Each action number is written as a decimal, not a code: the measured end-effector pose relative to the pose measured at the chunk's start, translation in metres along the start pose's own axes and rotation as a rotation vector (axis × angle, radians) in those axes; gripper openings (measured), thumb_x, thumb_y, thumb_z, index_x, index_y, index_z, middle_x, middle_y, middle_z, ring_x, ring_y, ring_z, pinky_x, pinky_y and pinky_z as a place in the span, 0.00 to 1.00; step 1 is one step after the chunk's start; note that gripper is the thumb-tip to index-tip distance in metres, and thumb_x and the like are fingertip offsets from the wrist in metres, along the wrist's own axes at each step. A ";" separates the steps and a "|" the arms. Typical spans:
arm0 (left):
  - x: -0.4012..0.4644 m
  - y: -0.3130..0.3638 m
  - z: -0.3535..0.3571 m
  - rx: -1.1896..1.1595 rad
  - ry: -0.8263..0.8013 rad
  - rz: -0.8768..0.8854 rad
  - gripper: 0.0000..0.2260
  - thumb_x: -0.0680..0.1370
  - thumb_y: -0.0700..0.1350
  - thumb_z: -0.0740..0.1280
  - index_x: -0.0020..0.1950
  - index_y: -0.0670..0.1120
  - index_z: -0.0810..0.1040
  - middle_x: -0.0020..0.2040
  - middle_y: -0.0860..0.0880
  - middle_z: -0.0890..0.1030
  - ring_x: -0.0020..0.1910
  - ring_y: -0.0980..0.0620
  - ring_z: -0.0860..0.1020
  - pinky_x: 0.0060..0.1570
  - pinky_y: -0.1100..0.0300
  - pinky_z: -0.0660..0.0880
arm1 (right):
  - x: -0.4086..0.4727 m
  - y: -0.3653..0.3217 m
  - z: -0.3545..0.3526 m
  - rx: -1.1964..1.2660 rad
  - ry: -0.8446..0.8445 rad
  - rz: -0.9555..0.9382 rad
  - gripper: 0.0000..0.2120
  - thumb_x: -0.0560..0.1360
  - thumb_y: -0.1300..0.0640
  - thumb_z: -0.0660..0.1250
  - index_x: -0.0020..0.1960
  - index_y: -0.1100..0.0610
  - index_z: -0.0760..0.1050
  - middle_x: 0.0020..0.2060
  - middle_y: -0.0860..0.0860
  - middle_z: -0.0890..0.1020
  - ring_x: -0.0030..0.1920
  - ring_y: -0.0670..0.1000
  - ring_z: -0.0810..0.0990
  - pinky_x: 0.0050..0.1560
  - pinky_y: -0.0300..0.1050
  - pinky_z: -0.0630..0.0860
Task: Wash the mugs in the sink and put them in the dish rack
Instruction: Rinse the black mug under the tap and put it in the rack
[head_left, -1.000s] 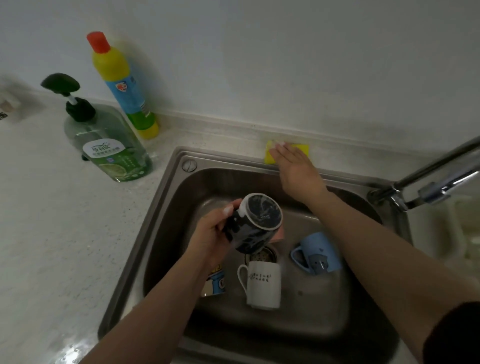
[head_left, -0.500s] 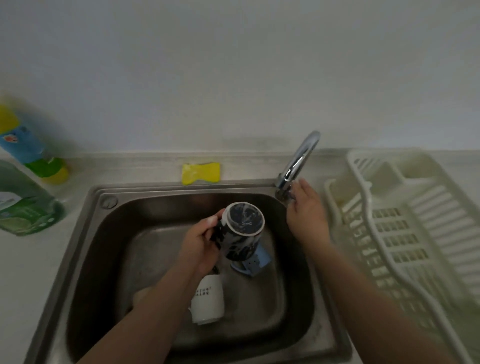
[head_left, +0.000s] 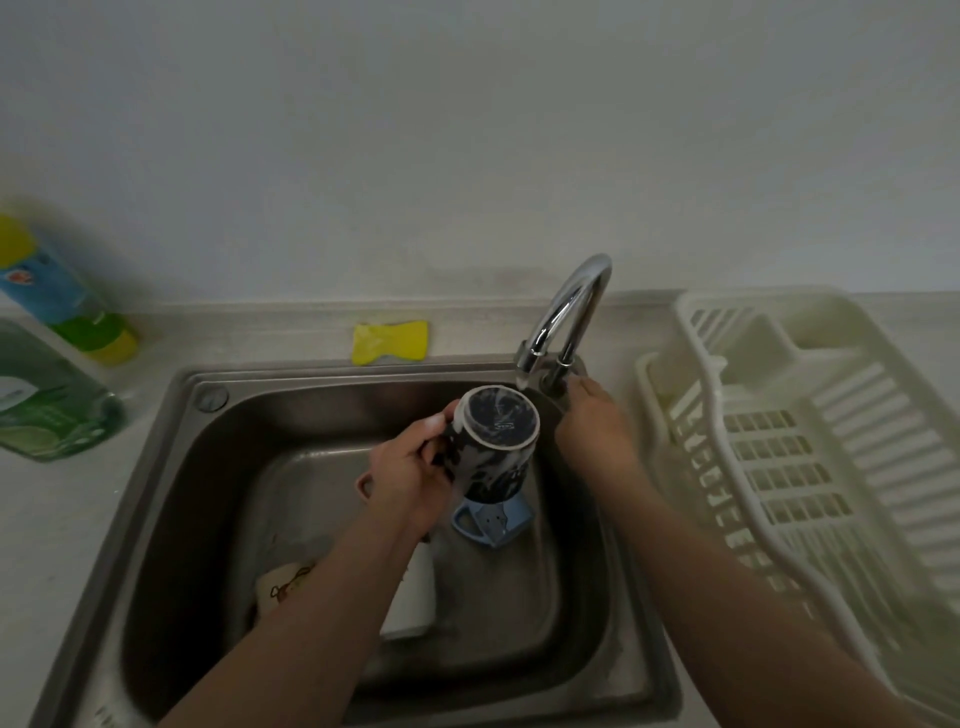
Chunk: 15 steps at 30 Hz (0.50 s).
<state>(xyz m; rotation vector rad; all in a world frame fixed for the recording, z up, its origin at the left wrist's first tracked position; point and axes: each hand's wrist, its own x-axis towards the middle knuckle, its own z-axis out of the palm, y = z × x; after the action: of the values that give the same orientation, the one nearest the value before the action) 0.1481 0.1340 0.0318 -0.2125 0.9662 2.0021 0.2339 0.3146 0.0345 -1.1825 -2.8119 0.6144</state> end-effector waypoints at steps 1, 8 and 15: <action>-0.001 0.001 0.001 0.002 -0.017 0.004 0.23 0.79 0.40 0.57 0.28 0.41 0.83 0.38 0.47 0.85 0.41 0.51 0.84 0.41 0.59 0.80 | -0.003 -0.002 0.001 0.014 -0.012 -0.003 0.28 0.75 0.63 0.58 0.75 0.60 0.62 0.73 0.56 0.66 0.72 0.56 0.65 0.71 0.47 0.61; 0.005 0.004 -0.011 -0.024 -0.055 0.006 0.08 0.71 0.41 0.66 0.34 0.41 0.83 0.49 0.43 0.84 0.58 0.43 0.79 0.64 0.47 0.72 | -0.051 -0.024 -0.014 0.397 0.304 -0.087 0.17 0.80 0.62 0.59 0.68 0.58 0.73 0.66 0.51 0.75 0.68 0.50 0.72 0.69 0.42 0.65; -0.008 0.007 -0.015 0.048 0.043 0.057 0.34 0.61 0.44 0.77 0.64 0.32 0.76 0.63 0.32 0.77 0.63 0.37 0.77 0.66 0.44 0.72 | -0.081 -0.071 -0.008 0.342 0.055 -0.397 0.16 0.79 0.59 0.61 0.66 0.52 0.75 0.64 0.49 0.78 0.64 0.46 0.73 0.69 0.46 0.67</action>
<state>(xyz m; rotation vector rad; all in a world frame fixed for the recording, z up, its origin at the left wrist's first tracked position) 0.1450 0.1163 0.0295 -0.2039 1.0569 2.0314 0.2448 0.2162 0.0781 -0.5547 -2.6358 0.9521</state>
